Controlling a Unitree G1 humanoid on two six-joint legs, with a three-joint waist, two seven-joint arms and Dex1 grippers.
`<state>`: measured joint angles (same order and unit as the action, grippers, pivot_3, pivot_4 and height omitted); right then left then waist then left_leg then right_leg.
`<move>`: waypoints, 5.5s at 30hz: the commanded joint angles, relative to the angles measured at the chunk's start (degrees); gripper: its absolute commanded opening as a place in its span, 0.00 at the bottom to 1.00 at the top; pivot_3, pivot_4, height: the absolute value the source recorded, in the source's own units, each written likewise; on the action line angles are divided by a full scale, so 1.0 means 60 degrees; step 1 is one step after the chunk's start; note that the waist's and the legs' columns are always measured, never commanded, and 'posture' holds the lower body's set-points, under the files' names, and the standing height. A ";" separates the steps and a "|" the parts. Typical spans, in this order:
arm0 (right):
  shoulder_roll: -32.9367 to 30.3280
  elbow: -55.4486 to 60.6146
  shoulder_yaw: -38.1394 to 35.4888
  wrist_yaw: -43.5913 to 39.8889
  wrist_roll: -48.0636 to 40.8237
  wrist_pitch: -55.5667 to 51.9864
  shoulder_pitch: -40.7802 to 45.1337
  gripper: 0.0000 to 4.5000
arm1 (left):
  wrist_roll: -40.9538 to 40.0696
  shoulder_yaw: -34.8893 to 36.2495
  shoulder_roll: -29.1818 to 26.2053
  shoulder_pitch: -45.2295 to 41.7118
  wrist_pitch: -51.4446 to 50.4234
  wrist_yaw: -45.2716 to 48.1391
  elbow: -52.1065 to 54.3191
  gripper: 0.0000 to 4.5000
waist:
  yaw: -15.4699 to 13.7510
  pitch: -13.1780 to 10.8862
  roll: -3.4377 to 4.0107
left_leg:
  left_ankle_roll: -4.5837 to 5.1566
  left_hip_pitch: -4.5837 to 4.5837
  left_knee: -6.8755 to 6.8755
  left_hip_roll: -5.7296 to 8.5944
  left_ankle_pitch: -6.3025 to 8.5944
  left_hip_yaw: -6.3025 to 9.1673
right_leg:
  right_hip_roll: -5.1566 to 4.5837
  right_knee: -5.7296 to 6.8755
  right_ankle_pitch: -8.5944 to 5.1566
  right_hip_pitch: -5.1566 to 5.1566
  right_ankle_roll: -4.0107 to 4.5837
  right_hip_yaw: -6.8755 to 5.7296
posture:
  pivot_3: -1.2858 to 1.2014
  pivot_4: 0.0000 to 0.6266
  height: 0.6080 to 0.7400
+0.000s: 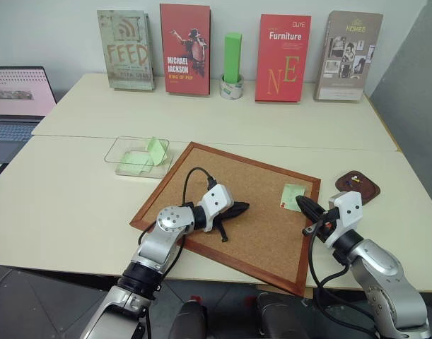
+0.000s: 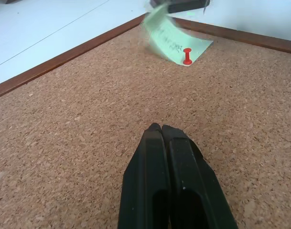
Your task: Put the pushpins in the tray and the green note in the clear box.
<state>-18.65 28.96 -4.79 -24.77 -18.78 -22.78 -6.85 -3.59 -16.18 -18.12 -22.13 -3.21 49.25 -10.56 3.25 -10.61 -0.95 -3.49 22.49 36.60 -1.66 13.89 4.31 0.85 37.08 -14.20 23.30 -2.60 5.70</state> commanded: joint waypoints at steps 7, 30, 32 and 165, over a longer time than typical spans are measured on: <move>-0.0563 -0.0188 -0.1108 0.0860 0.0533 0.0076 0.0404 0.00 | 0.0409 -0.0190 -0.0163 0.0095 -0.0076 -0.0112 -0.0446 0.00 | -0.0002 0.0000 0.0001 | 0.0000 -0.0003 0.0000 -0.0002 0.0000 -0.0002 | 0.0000 -0.0001 0.0000 0.0000 0.0000 0.0001 | 0.52 0.24 1.00; -0.2972 -0.5265 -0.0914 0.1008 0.3343 0.0970 0.2625 0.26 | 0.0396 -0.0246 -0.0144 0.0053 -0.0054 -0.0233 -0.0434 0.00 | -0.0004 0.0011 0.0020 | 0.0004 -0.0005 0.0005 0.0007 -0.0003 -0.0016 | 0.0000 0.0000 0.0009 -0.0008 -0.0014 0.0013 | 0.52 0.24 1.00; -0.2989 -0.5340 -0.0902 0.0968 0.3392 0.0822 0.2692 0.34 | 0.0390 -0.0246 -0.0155 0.0087 -0.0061 -0.0242 -0.0402 0.00 | -0.0003 0.0011 0.0020 | 0.0004 -0.0004 0.0005 0.0008 -0.0003 -0.0016 | 0.0000 0.0000 0.0010 -0.0008 -0.0016 0.0015 | 0.52 0.24 1.00; -0.0941 0.1512 0.0449 -0.0492 -0.2250 -0.5020 0.5170 0.00 | -0.1452 0.1006 -0.0540 -0.3088 0.1070 0.2257 -0.0630 0.99 | -0.0019 -0.0007 -0.0012 | 0.0006 0.0083 -0.0074 0.0004 -0.0004 -0.0005 | 0.0004 0.0032 0.0040 0.0113 -0.0053 -0.0004 | 0.52 0.24 1.00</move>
<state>-24.72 35.56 -0.58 -28.42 -29.58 -51.40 22.84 -12.18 -9.34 -21.76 -39.08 1.95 61.51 -15.12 3.14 -10.65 -1.02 -3.46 22.99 36.17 -1.63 13.86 4.28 0.87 37.27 -13.96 23.98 -2.92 5.68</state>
